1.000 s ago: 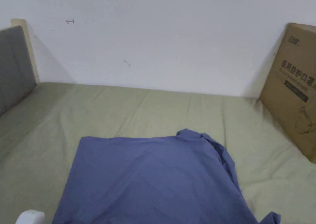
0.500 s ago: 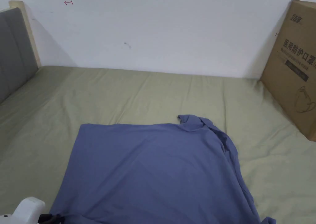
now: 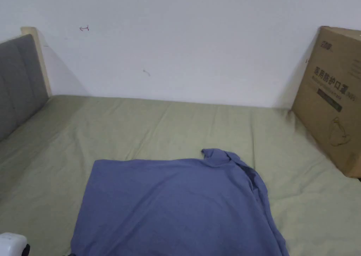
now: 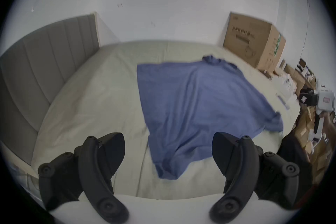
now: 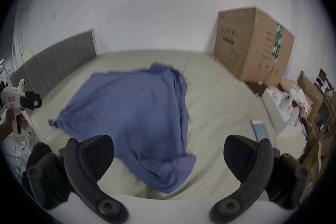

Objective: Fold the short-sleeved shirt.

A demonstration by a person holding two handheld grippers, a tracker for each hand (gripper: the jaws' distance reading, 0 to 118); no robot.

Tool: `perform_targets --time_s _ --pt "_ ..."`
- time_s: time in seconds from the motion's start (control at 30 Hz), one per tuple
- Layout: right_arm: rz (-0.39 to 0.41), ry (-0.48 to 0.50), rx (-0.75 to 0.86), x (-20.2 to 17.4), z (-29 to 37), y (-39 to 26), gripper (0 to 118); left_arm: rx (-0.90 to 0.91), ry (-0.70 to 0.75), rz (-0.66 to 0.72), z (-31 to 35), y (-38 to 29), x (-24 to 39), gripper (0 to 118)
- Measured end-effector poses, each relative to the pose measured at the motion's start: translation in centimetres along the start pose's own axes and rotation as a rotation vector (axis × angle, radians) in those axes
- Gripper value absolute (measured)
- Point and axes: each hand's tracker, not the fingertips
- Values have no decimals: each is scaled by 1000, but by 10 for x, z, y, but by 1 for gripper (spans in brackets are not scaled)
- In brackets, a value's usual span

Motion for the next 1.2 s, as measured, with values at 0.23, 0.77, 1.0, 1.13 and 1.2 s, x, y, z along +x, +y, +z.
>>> perform_targets --time_s 0.23,0.77,1.0,1.13,1.2 --pt "-24 -9 261 -36 57 45 118 260 24 5 75 55 49 103" --pt "-33 -4 412 -70 157 26 0 508 39 -39 184 22 96 0" --pt "-34 39 370 -67 143 24 0 265 -40 -159 130 31 72 0" --pt "-32 55 337 -68 131 20 0 -20 -16 -266 46 15 55 0" --pt "-27 64 312 -67 126 18 0 -202 -21 -332 2 1 50 46"
